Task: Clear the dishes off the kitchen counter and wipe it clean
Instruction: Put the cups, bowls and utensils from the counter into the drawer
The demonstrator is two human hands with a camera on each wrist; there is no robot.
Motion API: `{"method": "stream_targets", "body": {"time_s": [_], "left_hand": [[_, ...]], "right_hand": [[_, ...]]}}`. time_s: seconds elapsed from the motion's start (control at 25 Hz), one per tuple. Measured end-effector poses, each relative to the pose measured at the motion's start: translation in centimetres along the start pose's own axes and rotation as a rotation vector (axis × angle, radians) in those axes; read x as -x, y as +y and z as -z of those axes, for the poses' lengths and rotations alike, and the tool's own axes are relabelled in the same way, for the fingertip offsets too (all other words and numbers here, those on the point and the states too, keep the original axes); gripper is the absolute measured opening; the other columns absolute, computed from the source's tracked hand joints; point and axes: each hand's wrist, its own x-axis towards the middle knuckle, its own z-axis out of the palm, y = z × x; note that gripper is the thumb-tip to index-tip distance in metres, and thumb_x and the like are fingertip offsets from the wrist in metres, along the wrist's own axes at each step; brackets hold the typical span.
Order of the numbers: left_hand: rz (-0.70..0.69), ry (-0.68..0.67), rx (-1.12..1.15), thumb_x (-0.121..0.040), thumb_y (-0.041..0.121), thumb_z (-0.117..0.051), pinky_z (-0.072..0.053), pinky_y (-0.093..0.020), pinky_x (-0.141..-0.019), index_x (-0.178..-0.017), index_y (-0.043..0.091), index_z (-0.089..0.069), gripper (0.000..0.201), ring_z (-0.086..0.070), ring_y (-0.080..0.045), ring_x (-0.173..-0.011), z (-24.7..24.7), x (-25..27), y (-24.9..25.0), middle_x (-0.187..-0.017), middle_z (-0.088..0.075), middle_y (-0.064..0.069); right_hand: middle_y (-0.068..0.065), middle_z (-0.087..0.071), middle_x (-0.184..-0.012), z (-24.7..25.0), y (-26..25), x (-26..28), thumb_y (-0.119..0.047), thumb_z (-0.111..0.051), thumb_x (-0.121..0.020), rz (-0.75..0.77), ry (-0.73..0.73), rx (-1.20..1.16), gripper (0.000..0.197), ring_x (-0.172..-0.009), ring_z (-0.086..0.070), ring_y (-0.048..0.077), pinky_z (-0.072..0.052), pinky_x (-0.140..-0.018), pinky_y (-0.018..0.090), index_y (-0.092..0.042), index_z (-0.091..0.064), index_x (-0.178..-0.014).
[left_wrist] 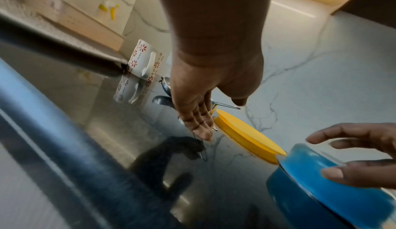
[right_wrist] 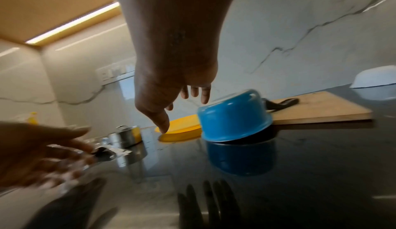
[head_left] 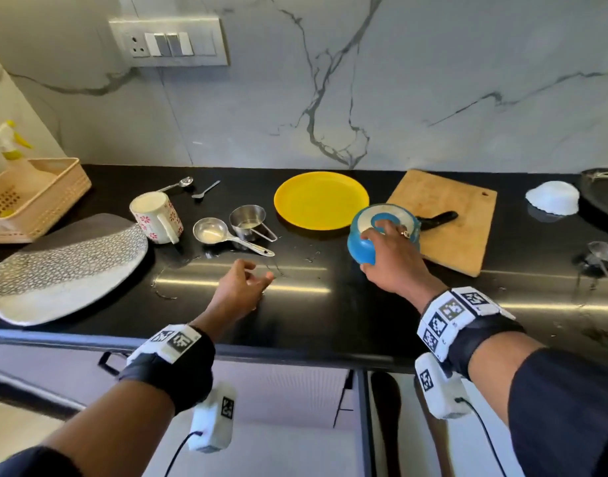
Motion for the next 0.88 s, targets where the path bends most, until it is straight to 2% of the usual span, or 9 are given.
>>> {"method": "stream_targets", "body": {"time_s": [0.08,0.16,0.24,0.32,0.44,0.52,0.6,0.68,0.88], "left_hand": [[0.112,-0.029,0.311,-0.091,0.047,-0.062,-0.057,-0.044,-0.067,-0.109,0.008,-0.054,0.044,-0.064,-0.021,-0.069,-0.3,-2.6,-0.2,-0.094,-0.061,-0.008],[0.215,-0.064,0.560,-0.095,0.050,-0.054,-0.054,-0.035,-0.059,-0.104,0.004,-0.056,0.047,-0.058,-0.018,-0.061,-0.8,-4.4,1.0,-0.081,-0.055,-0.007],[0.282,-0.076,0.687,-0.095,0.054,-0.051,-0.053,-0.030,-0.055,-0.103,0.003,-0.057,0.052,-0.059,-0.021,-0.065,-1.5,-5.9,2.4,-0.082,-0.056,-0.009],[0.289,-0.083,0.727,-0.095,0.050,-0.054,-0.055,-0.030,-0.057,-0.099,0.005,-0.058,0.045,-0.062,-0.023,-0.071,-2.1,-7.1,3.3,-0.089,-0.061,-0.011],[0.247,-0.104,0.825,-0.103,0.018,-0.046,-0.049,-0.020,-0.050,-0.092,0.009,-0.054,0.017,-0.057,-0.015,-0.063,-1.8,-7.6,4.0,-0.082,-0.063,-0.008],[0.198,-0.071,0.836,-0.102,0.005,-0.039,-0.049,-0.019,-0.049,-0.092,0.008,-0.051,0.016,-0.056,-0.014,-0.059,-0.7,-7.1,3.8,-0.077,-0.062,-0.008],[0.117,-0.030,0.831,-0.103,0.007,-0.040,-0.050,-0.022,-0.051,-0.094,0.007,-0.051,0.015,-0.058,-0.012,-0.055,0.9,-6.2,3.0,-0.074,-0.063,-0.008],[0.046,0.002,0.811,-0.104,0.013,-0.043,-0.048,-0.024,-0.052,-0.096,0.007,-0.053,0.014,-0.056,-0.011,-0.052,3.1,-4.9,1.5,-0.070,-0.064,-0.005],[0.030,0.052,0.688,-0.103,0.016,-0.046,-0.043,-0.018,-0.049,-0.098,0.008,-0.057,0.014,-0.051,-0.010,-0.053,8.4,-0.2,-3.6,-0.069,-0.065,-0.003]], "right_hand": [[0.006,-0.033,-0.146,-1.2,-3.2,-0.7,-0.027,-0.073,-0.080,0.096,-0.020,0.018,0.055,-0.135,-0.032,0.030,-0.037,-0.106,0.044,-0.020,-0.052,-0.130],[0.005,-0.032,-0.148,-2.3,-6.5,-1.6,-0.029,-0.073,-0.079,0.192,-0.018,0.062,0.054,-0.136,-0.029,0.028,-0.038,-0.107,0.044,-0.023,-0.053,-0.128],[0.006,-0.031,-0.149,-2.9,-8.6,-2.4,-0.028,-0.073,-0.079,0.214,-0.016,0.068,0.052,-0.137,-0.028,0.027,-0.037,-0.108,0.043,-0.023,-0.053,-0.127],[0.005,-0.031,-0.149,-3.1,-9.4,-2.9,-0.028,-0.074,-0.080,0.206,-0.020,0.066,0.052,-0.137,-0.027,0.026,-0.037,-0.107,0.041,-0.022,-0.053,-0.127],[0.003,-0.032,-0.147,-3.3,-9.4,-3.4,-0.030,-0.074,-0.080,0.187,-0.048,0.075,0.052,-0.135,-0.029,0.024,-0.039,-0.105,0.038,-0.021,-0.053,-0.127],[0.001,-0.038,-0.140,-4.1,-9.4,-4.1,-0.030,-0.074,-0.081,0.143,-0.072,0.037,0.050,-0.129,-0.035,0.021,-0.041,-0.100,0.034,-0.021,-0.054,-0.126],[-0.002,-0.044,-0.128,-5.2,-9.9,-5.4,-0.029,-0.072,-0.083,0.084,-0.089,-0.049,0.043,-0.120,-0.042,0.018,-0.042,-0.093,0.030,-0.021,-0.056,-0.122],[0.000,-0.048,-0.121,-6.7,-11.6,-7.4,-0.028,-0.069,-0.085,0.060,-0.095,-0.141,0.036,-0.114,-0.049,0.020,-0.043,-0.091,0.032,-0.020,-0.058,-0.119],[0.011,-0.051,-0.124,-11.4,-17.9,-11.1,-0.039,-0.063,-0.090,0.076,-0.142,-0.131,0.047,-0.116,-0.051,0.031,-0.045,-0.097,0.042,-0.013,-0.054,-0.127]]}}
